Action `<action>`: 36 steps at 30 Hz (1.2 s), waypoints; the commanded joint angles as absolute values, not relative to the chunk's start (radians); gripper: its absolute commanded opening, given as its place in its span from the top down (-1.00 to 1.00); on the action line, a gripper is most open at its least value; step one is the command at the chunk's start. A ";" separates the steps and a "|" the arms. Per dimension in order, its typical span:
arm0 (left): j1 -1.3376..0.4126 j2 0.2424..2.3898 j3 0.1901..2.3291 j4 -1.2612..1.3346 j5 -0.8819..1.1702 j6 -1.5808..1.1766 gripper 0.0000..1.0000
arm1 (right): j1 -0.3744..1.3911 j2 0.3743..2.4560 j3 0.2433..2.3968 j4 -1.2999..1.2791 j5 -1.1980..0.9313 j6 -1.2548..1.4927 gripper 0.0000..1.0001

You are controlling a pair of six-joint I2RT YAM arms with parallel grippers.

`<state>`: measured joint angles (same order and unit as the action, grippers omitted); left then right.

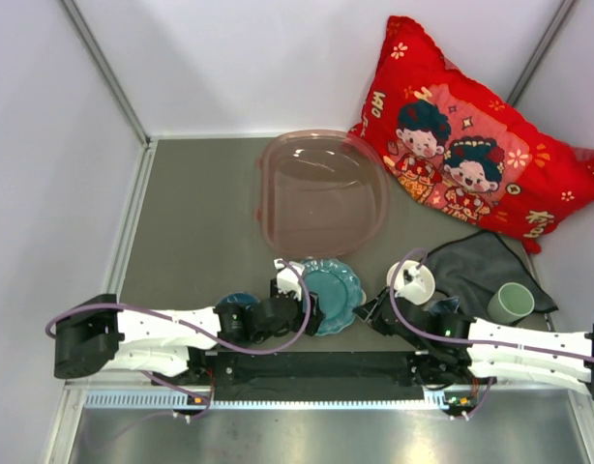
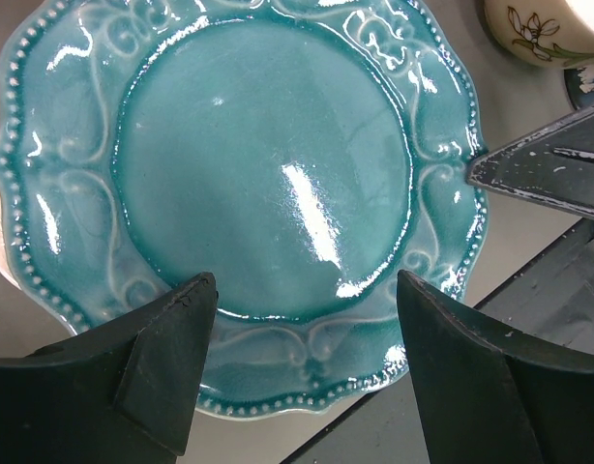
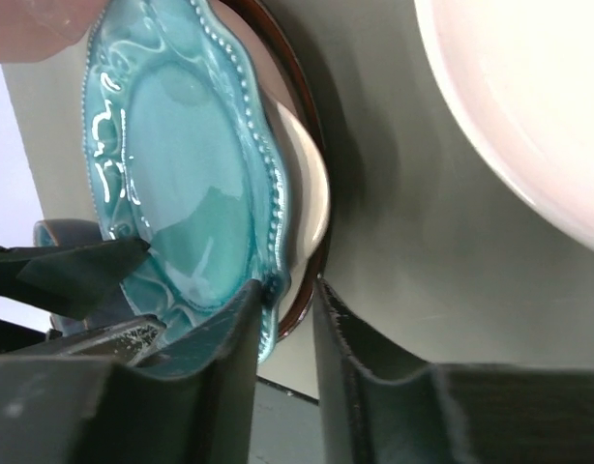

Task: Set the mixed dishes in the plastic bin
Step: Pick up the plate at the center of the board.

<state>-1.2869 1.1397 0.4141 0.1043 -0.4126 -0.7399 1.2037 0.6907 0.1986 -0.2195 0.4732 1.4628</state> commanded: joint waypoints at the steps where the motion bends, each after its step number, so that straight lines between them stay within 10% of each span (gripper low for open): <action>1: -1.295 1.114 0.390 0.078 -0.417 -0.755 -0.60 | 1.220 0.709 0.247 -0.150 0.482 1.445 0.52; 9: -1.296 1.108 0.388 0.071 -0.417 -0.753 -0.59 | 1.220 0.712 0.241 -0.146 0.483 1.453 1.00; 36: -1.299 0.989 0.449 -0.064 -0.517 -0.718 -0.64 | 1.220 0.385 0.305 -0.543 0.529 1.465 1.00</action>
